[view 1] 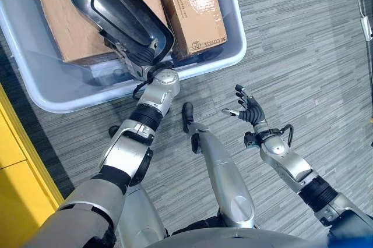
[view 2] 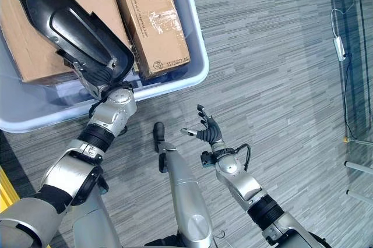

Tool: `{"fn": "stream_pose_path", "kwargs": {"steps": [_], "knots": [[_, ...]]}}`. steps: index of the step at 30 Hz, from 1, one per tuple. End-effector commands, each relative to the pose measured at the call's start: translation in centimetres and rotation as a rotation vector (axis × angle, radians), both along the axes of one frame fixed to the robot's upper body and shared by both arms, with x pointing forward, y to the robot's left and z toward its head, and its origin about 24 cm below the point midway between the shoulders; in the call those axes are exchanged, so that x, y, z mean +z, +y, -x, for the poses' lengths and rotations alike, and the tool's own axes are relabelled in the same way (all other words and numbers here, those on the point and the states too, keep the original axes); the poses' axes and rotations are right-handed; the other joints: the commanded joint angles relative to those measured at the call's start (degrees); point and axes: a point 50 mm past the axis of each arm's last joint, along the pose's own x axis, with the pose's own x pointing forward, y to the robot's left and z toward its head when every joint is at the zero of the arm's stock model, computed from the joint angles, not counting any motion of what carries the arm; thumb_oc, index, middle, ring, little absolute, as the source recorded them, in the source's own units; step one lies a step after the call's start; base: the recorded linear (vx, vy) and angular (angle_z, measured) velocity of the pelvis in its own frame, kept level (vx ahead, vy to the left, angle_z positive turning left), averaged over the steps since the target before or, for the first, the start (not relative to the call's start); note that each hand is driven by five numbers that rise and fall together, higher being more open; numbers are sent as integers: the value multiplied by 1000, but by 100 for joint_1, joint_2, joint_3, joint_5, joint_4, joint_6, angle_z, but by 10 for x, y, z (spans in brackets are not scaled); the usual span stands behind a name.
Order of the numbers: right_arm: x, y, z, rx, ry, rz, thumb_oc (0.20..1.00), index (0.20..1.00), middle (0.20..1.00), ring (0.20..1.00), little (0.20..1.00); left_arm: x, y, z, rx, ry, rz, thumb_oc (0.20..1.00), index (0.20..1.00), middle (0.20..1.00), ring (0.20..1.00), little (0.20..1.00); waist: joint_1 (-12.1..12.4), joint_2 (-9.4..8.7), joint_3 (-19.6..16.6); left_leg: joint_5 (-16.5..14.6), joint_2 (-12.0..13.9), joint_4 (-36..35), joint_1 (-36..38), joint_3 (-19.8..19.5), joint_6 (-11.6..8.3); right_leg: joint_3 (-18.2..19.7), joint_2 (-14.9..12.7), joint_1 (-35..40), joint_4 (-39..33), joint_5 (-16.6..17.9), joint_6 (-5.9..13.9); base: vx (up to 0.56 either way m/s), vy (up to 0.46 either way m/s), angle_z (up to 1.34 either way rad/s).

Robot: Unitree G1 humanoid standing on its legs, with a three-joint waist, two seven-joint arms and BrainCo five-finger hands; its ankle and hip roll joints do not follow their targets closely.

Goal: Move parts from the plastic box to the shelf.

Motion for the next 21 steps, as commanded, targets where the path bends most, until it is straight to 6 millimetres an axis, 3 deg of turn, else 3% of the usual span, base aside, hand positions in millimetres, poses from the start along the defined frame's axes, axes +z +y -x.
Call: {"fn": "stream_pose_path", "kwargs": {"steps": [1, 7, 13, 21], "knots": [[34, 7, -3, 29, -139, -42, 1000, 1000, 1000, 1000, 1000, -18, -9, 1, -30, 74, 51, 1000, 1000, 1000, 1000, 1000, 114, -604, 331, -199, -52, 879, -597, -280, 132, 103, 172, 142, 152, -208, 203, 0, 0, 0], [35, 6, -3, 37, -142, -18, 1000, 1000, 1000, 1000, 1000, -16, -8, 1, -1, 68, 82, 1000, 1000, 1000, 1000, 1000, 79, -577, 331, -166, -57, 857, -615, -257, 128, 124, 171, 62, 206, -224, 185, 0, 0, 0], [35, 7, -4, 40, -145, -13, 1000, 1000, 1000, 1000, 1000, -9, 1, 5, 95, 7, -31, 1000, 1000, 1000, 1000, 1000, 109, -520, 331, -108, -67, 825, -650, -275, 105, 156, 161, -21, 277, -260, 148, 0, 0, 0], [34, 3, -6, 43, -136, -5, 1000, 1000, 1000, 1000, 1000, 21, 21, 1, 87, -41, -505, 1000, 1000, 1000, 1000, 1000, 202, -503, 331, -126, -89, 902, -732, -314, 127, 174, 146, -123, 432, -301, 99, 1, 14, 0]]}}
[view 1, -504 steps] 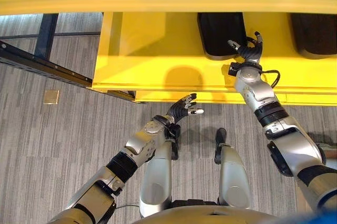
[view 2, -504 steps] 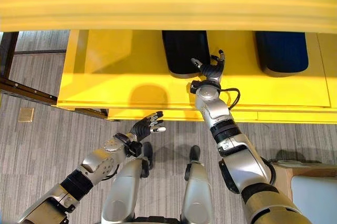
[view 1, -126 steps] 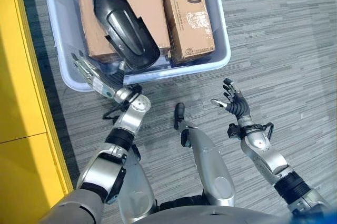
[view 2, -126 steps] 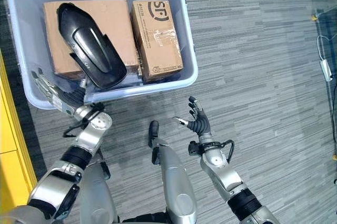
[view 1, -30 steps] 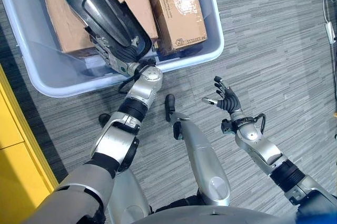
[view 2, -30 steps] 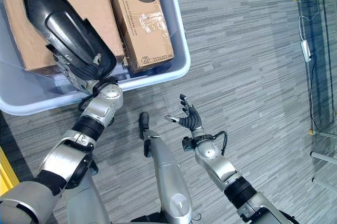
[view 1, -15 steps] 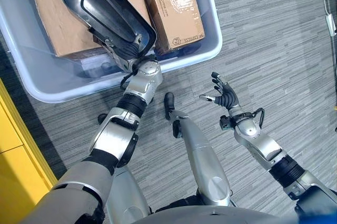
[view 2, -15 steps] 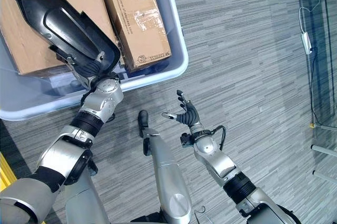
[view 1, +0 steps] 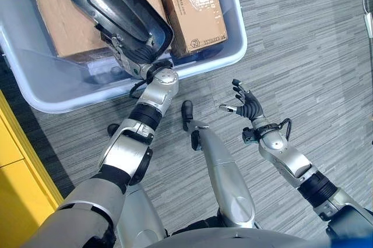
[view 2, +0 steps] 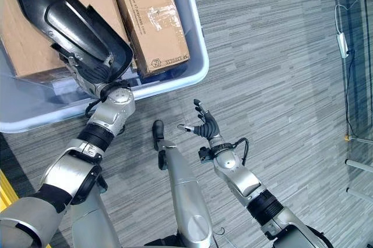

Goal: Move parts from the plastic box to the shelf.

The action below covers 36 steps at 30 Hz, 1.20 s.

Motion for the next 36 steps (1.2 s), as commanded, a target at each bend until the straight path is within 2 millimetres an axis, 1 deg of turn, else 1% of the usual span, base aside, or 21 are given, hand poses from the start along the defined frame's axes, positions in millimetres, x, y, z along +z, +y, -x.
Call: {"fn": "stream_pose_path", "kwargs": {"steps": [1, 2, 3, 4, 5, 6, 9, 13, 15, 19, 23, 29, 30, 32, 34, 35, 36], "knots": [[25, -4, -5, 20, -108, -14, 1000, 1000, 1000, 1000, 1000, 24, 22, -1, 49, -35, -326, 1000, 1000, 1000, 1000, 1000, 175, -450, 339, -134, -88, 803, -580, -262, 142, 186, 166, 151, 49, -155, 180, 2, 100, -6], [25, -5, -6, 22, -109, -6, 1000, 1000, 1000, 1000, 1000, 32, 27, -2, 67, -41, -389, 1000, 1000, 1000, 1000, 1000, 166, -423, 339, -141, -91, 820, -592, -246, 144, 203, 161, 120, 79, -167, 168, -3, 159, -9], [25, -11, -7, 24, -106, 15, 1000, 1000, 1000, 1000, 1000, 47, 36, -2, 112, -53, -482, 1000, 1000, 1000, 1000, 1000, 148, -343, 339, -134, -108, 817, -584, -219, 146, 243, 155, 82, 132, -188, 142, -2, 136, -9], [25, -12, -7, 24, -106, 22, 1000, 1000, 1000, 1000, 1000, 51, 39, -2, 122, -59, -495, 1000, 1000, 1000, 1000, 1000, 141, -320, 339, -132, -117, 814, -581, -211, 147, 260, 153, 71, 141, -192, 134, -5, 192, -12], [25, -17, -8, 24, -107, 46, 1000, 1000, 1000, 1000, 1000, 63, 49, -2, 148, -73, -542, 1000, 1000, 1000, 1000, 1000, 116, -241, 339, -117, -142, 810, -579, -185, 147, 317, 140, 34, 173, -207, 113, -7, 208, -9], [25, -22, -9, 21, -111, 67, 1000, 1000, 1000, 1000, 1000, 75, 60, -1, 181, -87, -549, 1000, 1000, 1000, 1000, 1000, 90, -140, 339, -102, -179, 807, -587, -159, 147, 377, 116, -15, 207, -225, 98, -10, 230, -2], [24, -24, -10, 19, -121, 91, 1000, 1000, 1000, 1000, 1000, 83, 74, 0, 231, -104, -547, 1000, 1000, 1000, 1000, 1000, 77, -21, 339, -75, -213, 771, -568, -122, 136, 425, 87, -43, 231, -260, 80, -12, 133, -2], [23, -21, -11, 28, -126, 101, 1000, 1000, 1000, 1000, 1000, 84, 82, 3, 288, -122, -508, 1000, 1000, 1000, 1000, 1000, 102, 22, 339, -58, -224, 739, -568, -126, 124, 425, 72, -58, 250, -298, 69, -7, 43, -2], [20, -16, -10, 28, -121, 91, 1000, 1000, 1000, 1000, 1000, 77, 83, 4, 282, -132, -476, 1000, 1000, 1000, 1000, 1000, 176, 1, 339, -60, -223, 725, -566, -173, 120, 365, 64, -15, 224, -314, 72, -3, -35, 4], [18, -12, -9, 23, -115, 75, 1000, 1000, 1000, 1000, 1000, 69, 76, 3, 242, -135, -457, 1000, 1000, 1000, 1000, 1000, 253, -44, 339, -69, -212, 743, -622, -223, 118, 291, 65, -14, 213, -325, 78, -5, -38, 5], [17, -8, -8, 21, -104, 59, 1000, 1000, 1000, 1000, 1000, 52, 69, 3, 199, -104, -433, 1000, 1000, 1000, 1000, 1000, 326, -94, 339, -93, -215, 772, -657, -282, 127, 226, 77, 6, 220, -332, 95, 2, -52, 4], [14, -3, -7, 24, -96, 50, 1000, 1000, 1000, 1000, 1000, 24, 64, 3, 132, -49, -231, 1000, 1000, 1000, 1000, 1000, 379, -126, 339, -96, -207, 793, -671, -315, 123, 172, 66, 42, 201, -319, 127, 0, -36, 2], [14, -2, -7, 24, -94, 46, 1000, 1000, 1000, 1000, 1000, 16, 60, 2, 87, -29, -172, 1000, 1000, 1000, 1000, 1000, 391, -147, 339, -86, -196, 790, -673, -322, 117, 156, 62, 55, 188, -310, 136, -3, -66, -1], [14, 0, -7, 22, -90, 36, 1000, 1000, 1000, 1000, 1000, 5, 51, 1, 37, 2, -122, 1000, 1000, 1000, 1000, 1000, 411, -197, 339, -85, -174, 804, -670, -343, 115, 111, 59, 94, 177, -298, 156, 2, -78, 0], [14, 2, -7, 23, -86, 27, 1000, 1000, 1000, 1000, 1000, -2, 44, -1, -19, 11, -58, 1000, 1000, 1000, 1000, 1000, 415, -242, 339, -86, -154, 815, -665, -345, 116, 87, 68, 123, 168, -289, 163, 3, -64, 8], [15, 2, -7, 27, -82, 26, 1000, 1000, 1000, 1000, 1000, -3, 39, -2, -49, 9, -44, 1000, 1000, 1000, 1000, 1000, 412, -268, 339, -93, -141, 819, -652, -336, 119, 76, 75, 145, 160, -283, 169, 12, -65, 10], [17, 3, -7, 40, -73, 31, 1000, 1000, 1000, 1000, 1000, -2, 32, -3, -68, 15, 7, 1000, 1000, 1000, 1000, 1000, 379, -321, 339, -103, -110, 824, -616, -312, 124, 71, 101, 184, 157, -283, 165, 16, -46, 6]]}}
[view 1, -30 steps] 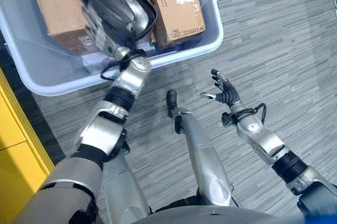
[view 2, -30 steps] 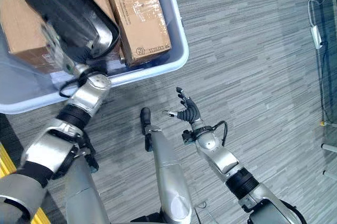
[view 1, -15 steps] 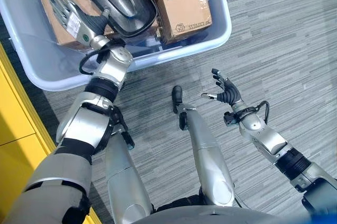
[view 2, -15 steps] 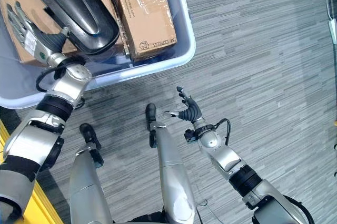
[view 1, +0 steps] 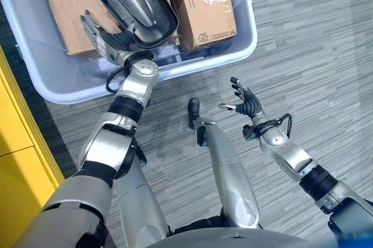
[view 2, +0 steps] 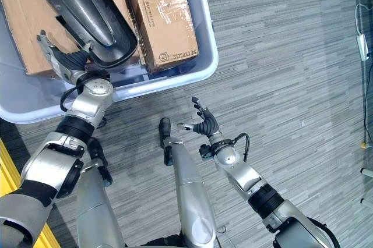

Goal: Move parts from the plastic box to the shelf.

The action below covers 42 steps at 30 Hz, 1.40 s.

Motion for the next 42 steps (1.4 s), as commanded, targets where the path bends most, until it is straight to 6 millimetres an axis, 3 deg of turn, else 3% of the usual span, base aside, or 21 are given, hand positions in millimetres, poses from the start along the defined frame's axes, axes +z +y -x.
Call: {"fn": "stream_pose_path", "kwargs": {"steps": [1, 2, 5, 9, 13, 15, 23, 25, 29, 35, 36, 38, 42], "knots": [[14, 5, 1, 14, -46, -24, 1000, 1000, 1000, 1000, 1000, -24, 2, 3, -31, 61, 115, 1000, 1000, 1000, 1000, 1000, 77, -473, 238, -147, -112, 636, -421, -133, 172, 101, 107, 439, -240, -175, 260, 0, 0, 0], [14, 5, 1, 16, -43, -22, 1000, 1000, 1000, 1000, 1000, -24, 2, 3, -36, 53, 140, 1000, 1000, 1000, 1000, 1000, 64, -480, 238, -152, -107, 641, -410, -124, 176, 104, 110, 444, -232, -175, 262, 0, 0, 0], [15, 5, 2, 30, -38, -15, 1000, 1000, 1000, 1000, 1000, -6, -2, -1, -34, 54, -35, 1000, 1000, 1000, 1000, 1000, -13, -532, 238, -156, -55, 672, -395, -87, 163, 113, 127, 448, -222, -160, 254, 4, -6, -1], [15, 4, 3, 42, -36, 0, 1000, 1000, 1000, 1000, 1000, 4, -12, -6, -86, 55, -20, 1000, 1000, 1000, 1000, 1000, -103, -573, 238, -152, -26, 680, -391, -51, 162, 150, 161, 415, -190, -165, 237, 14, -4, -2], [18, 7, 0, 46, -32, -1, 1000, 1000, 1000, 1000, 1000, 0, -17, -9, -83, 113, 117, 1000, 1000, 1000, 1000, 1000, -148, -616, 238, -156, -21, 692, -389, -50, 158, 150, 192, 401, -177, -169, 238, 25, -29, -4], [18, 9, -1, 50, -32, -2, 1000, 1000, 1000, 1000, 1000, 0, -16, -10, -58, 144, 91, 1000, 1000, 1000, 1000, 1000, -170, -641, 238, -167, -4, 736, -421, -49, 159, 142, 199, 374, -155, -168, 236, 19, -38, -2], [20, 9, -2, 57, -34, 24, 1000, 1000, 1000, 1000, 1000, -8, -4, -9, 35, 234, 146, 1000, 1000, 1000, 1000, 1000, -215, -653, 238, -228, -4, 915, -609, -91, 183, 172, 215, 175, -4, -214, 201, 2, -5, -1], [20, 8, -4, 42, -42, 31, 1000, 1000, 1000, 1000, 1000, -15, 13, -6, 140, 356, 36, 1000, 1000, 1000, 1000, 1000, -202, -650, 238, -238, -3, 940, -647, -98, 184, 151, 209, 149, 2, -216, 200, 14, -53, -7], [22, 1, -6, 39, -42, 45, 1000, 1000, 1000, 1000, 1000, -12, 33, -6, 168, 453, -117, 1000, 1000, 1000, 1000, 1000, -225, -605, 238, -240, 3, 992, -697, -83, 190, 178, 195, 67, 94, -240, 171, 3, -8, -1], [22, 0, -11, 28, -52, 72, 1000, 1000, 1000, 1000, 1000, -37, 44, 0, 189, 589, -65, 1000, 1000, 1000, 1000, 1000, -225, -449, 238, -199, -41, 992, -781, -59, 189, 240, 159, -79, 136, -257, 130, 5, 31, -5], [22, 1, -12, 26, -53, 74, 1000, 1000, 1000, 1000, 1000, -40, 45, 0, 177, 603, -49, 799, 799, 799, 799, 799, -224, -441, 238, -198, -42, 989, -783, -55, 188, 237, 156, -84, 131, -257, 131, 9, -3, -4], [21, 2, -13, 21, -53, 80, 1000, 1000, 1000, 1000, 1000, -43, 47, 1, 182, 635, -55, 222, 222, 222, 222, 222, -220, -429, 238, -191, -40, 994, -801, -54, 186, 232, 150, -103, 133, -260, 126, 4, -2, -2], [25, 0, -14, 15, -71, 69, 1000, 1000, 1000, 1000, 1000, -49, 52, 3, 187, 657, 6, 200, 200, 200, 200, 200, -226, -388, 238, -184, -52, 995, -853, -54, 194, 239, 151, -171, 151, -272, 112, 0, 0, 0]]}}
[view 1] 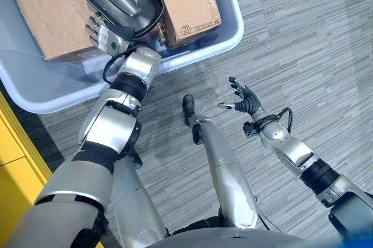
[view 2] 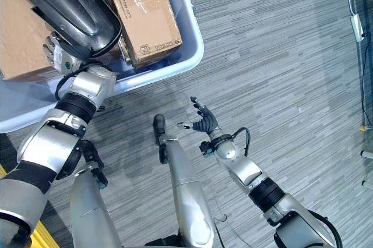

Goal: Move parts from the plastic box to the shelf.

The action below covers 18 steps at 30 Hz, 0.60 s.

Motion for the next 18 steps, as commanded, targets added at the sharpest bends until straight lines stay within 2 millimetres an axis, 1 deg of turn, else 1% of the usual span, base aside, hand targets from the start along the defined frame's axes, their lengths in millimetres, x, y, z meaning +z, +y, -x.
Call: {"fn": "stream_pose_path", "kwargs": {"steps": [1, 2, 3, 4, 9, 11, 15, 18], "knots": [[22, 0, -7, -4, -103, -22, 1000, 1000, 1000, 1000, 1000, -72, 29, 13, 33, 250, 214, 200, 200, 200, 200, 200, -33, -308, 293, -117, -141, 923, -728, -355, 161, -57, 31, 276, -43, -223, 95, 0, 0, 0], [22, 0, -7, -4, -102, -19, 1000, 1000, 1000, 1000, 1000, -72, 30, 13, 45, 248, 225, 200, 200, 200, 200, 200, -34, -310, 293, -126, -141, 928, -729, -356, 163, -56, 31, 273, -44, -226, 96, 0, 0, 0], [22, 1, -7, -3, -98, -18, 1000, 1000, 1000, 1000, 1000, -76, 30, 14, 62, 205, 301, 200, 200, 200, 200, 200, -25, -309, 293, -128, -142, 941, -754, -363, 162, -65, 24, 255, -45, -232, 90, 0, 0, 0], [21, 2, -8, -1, -93, -18, 1000, 1000, 1000, 1000, 1000, -75, 32, 14, 64, 174, 331, 200, 200, 200, 200, 200, -18, -310, 293, -143, -139, 966, -767, -368, 164, -71, 22, 245, -22, -250, 84, 0, 0, 0], [20, 2, -7, 7, -91, -18, 1000, 1000, 1000, 1000, 1000, -75, 33, 14, 75, 119, 402, 200, 200, 200, 200, 200, -9, -299, 293, -142, -136, 985, -804, -385, 168, -75, 18, 201, 24, -272, 66, 0, 0, 0], [21, 4, -7, -2, -100, -14, 1000, 1000, 1000, 1000, 1000, -76, 33, 13, 67, 98, 484, 200, 200, 200, 200, 200, 0, -290, 293, -140, -139, 1000, -826, -388, 163, -83, 11, 185, 44, -291, 57, 0, 0, 0], [26, 3, -9, -7, -119, -27, 1000, 1000, 1000, 1000, 1000, -70, 33, 11, 56, 46, 508, 200, 200, 200, 200, 200, 4, -271, 293, -149, -144, 1000, -840, -387, 168, -77, 9, 163, 58, -307, 47, -1, 11, 0], [28, 1, -8, -2, -118, -19, 1000, 1000, 1000, 1000, 1000, -68, 35, 11, 63, -1, 564, 200, 200, 200, 200, 200, 0, -251, 293, -144, -160, 997, -843, -384, 170, -64, 7, 147, 74, -315, 41, -6, 45, 1]]}}
